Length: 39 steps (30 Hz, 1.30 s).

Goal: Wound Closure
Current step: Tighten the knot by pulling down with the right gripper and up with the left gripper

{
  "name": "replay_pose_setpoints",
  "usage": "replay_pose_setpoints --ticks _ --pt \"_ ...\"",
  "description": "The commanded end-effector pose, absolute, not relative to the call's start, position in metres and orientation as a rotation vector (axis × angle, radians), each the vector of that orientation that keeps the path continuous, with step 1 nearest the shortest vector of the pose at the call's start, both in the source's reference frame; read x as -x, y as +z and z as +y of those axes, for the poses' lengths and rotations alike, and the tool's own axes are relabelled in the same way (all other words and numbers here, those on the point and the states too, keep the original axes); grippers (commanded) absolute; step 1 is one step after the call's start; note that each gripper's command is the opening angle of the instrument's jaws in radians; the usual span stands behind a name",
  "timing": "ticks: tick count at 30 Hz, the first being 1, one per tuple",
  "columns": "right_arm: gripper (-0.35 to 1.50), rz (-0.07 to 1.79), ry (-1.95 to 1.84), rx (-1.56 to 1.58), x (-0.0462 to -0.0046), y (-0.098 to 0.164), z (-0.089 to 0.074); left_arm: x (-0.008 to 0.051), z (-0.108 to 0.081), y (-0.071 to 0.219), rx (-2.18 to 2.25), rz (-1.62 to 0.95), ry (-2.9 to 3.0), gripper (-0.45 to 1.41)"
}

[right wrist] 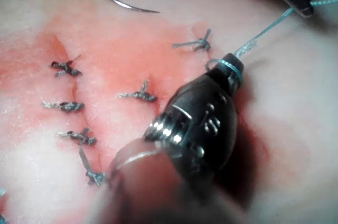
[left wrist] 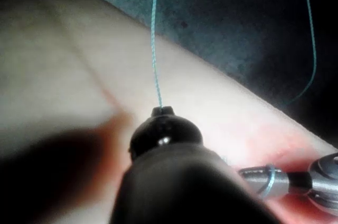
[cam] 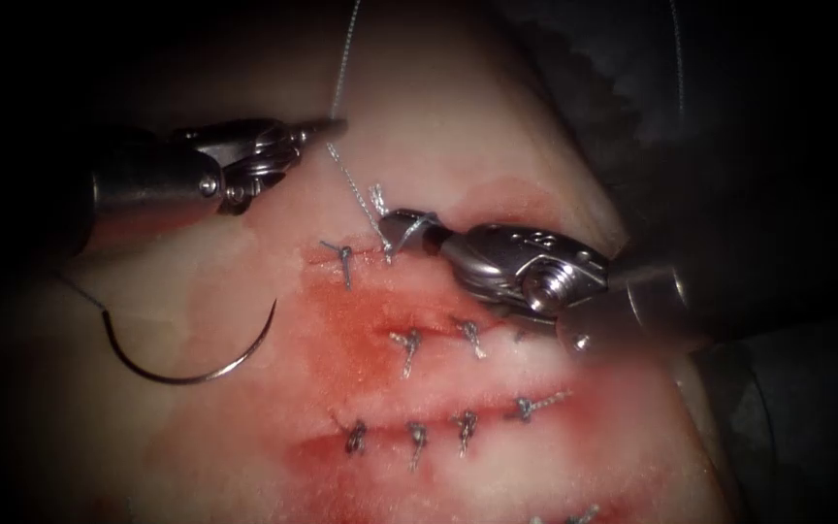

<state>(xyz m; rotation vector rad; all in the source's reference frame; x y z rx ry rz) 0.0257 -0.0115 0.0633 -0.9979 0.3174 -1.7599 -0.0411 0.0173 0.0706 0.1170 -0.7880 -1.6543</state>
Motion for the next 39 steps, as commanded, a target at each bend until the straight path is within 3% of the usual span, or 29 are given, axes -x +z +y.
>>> replay_pose_setpoints --ticks 1,16,18,39 --pt "-0.35 0.335 -1.765 1.007 -0.0263 0.0640 -0.0123 0.0418 0.0182 0.0712 -0.114 -0.794 -1.656 -0.45" --pt "-0.35 0.466 -1.913 1.118 -0.0252 0.0637 -0.0146 0.0427 0.0229 0.0750 0.134 -0.749 -1.446 -0.45" --pt "-0.35 0.566 -2.020 1.249 -0.0248 0.0638 -0.0141 0.0427 0.0238 0.0767 0.195 -0.740 -1.354 -0.45" --pt "-0.35 0.956 -2.289 1.704 -0.0259 0.0647 -0.0128 0.0452 0.0279 0.0812 0.348 -0.698 -1.139 -0.45"
